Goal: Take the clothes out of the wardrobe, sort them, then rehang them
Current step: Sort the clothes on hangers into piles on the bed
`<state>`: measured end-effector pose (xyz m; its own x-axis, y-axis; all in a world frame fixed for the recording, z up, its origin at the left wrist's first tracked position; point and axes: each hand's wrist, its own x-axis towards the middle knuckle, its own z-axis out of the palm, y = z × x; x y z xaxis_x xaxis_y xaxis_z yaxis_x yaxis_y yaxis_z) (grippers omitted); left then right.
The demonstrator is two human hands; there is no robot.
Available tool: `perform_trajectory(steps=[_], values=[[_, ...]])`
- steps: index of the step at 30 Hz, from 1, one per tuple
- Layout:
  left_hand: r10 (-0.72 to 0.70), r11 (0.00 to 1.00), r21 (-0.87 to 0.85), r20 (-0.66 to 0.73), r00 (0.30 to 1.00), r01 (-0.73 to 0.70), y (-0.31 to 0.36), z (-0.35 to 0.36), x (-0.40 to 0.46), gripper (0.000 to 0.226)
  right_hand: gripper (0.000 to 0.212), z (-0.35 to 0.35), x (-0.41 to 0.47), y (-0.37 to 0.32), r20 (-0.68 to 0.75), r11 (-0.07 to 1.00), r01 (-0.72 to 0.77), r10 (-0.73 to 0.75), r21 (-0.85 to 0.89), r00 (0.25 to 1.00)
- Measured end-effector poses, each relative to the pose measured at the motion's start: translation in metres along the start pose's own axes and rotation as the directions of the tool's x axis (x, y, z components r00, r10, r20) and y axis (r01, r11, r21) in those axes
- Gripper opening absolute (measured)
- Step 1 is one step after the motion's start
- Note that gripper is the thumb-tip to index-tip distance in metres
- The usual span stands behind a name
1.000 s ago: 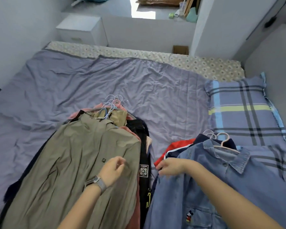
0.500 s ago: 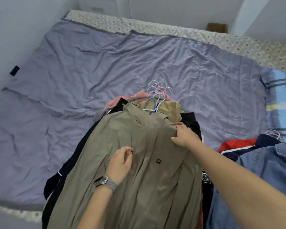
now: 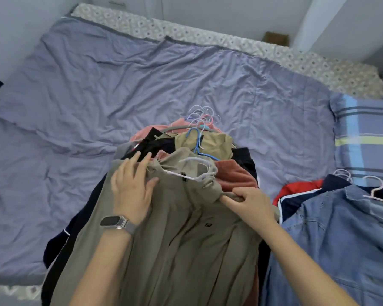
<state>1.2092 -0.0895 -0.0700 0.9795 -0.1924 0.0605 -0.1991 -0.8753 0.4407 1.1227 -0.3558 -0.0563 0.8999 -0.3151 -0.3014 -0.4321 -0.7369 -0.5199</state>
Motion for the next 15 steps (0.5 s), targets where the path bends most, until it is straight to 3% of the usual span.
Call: perform_trajectory(steps=[2,5,8,11,13,15], values=[[0.070,0.996,0.045,0.046,0.997,-0.072,0.013,-0.008,0.005,0.052,0.065,-0.023,-0.017,0.016,-0.030,0.999,0.021,-0.019,0.047,0.999],[0.162,0.983,-0.113,0.129,0.978,-0.147,0.042,-0.019,0.003,0.034,0.062,-0.054,-0.043,0.035,-0.076,0.996,-0.001,0.008,0.094,0.997],[0.189,0.943,-0.301,0.123,0.974,-0.145,0.074,-0.030,-0.015,0.028,0.042,-0.076,-0.069,0.049,-0.082,0.986,-0.047,0.061,0.162,0.995],[0.171,0.949,-0.281,0.080,0.982,-0.142,0.106,-0.046,-0.044,0.032,0.017,-0.092,-0.096,0.058,-0.076,0.952,-0.053,0.079,0.301,0.994],[0.153,0.968,-0.208,0.053,0.987,-0.139,0.130,-0.060,-0.067,0.037,0.045,-0.103,-0.118,0.059,-0.066,0.935,0.021,0.003,0.354,0.998],[0.139,0.978,-0.156,0.010,0.990,-0.136,0.154,-0.074,-0.094,0.038,0.056,-0.113,-0.143,0.057,-0.036,0.942,0.118,-0.112,0.313,0.993]])
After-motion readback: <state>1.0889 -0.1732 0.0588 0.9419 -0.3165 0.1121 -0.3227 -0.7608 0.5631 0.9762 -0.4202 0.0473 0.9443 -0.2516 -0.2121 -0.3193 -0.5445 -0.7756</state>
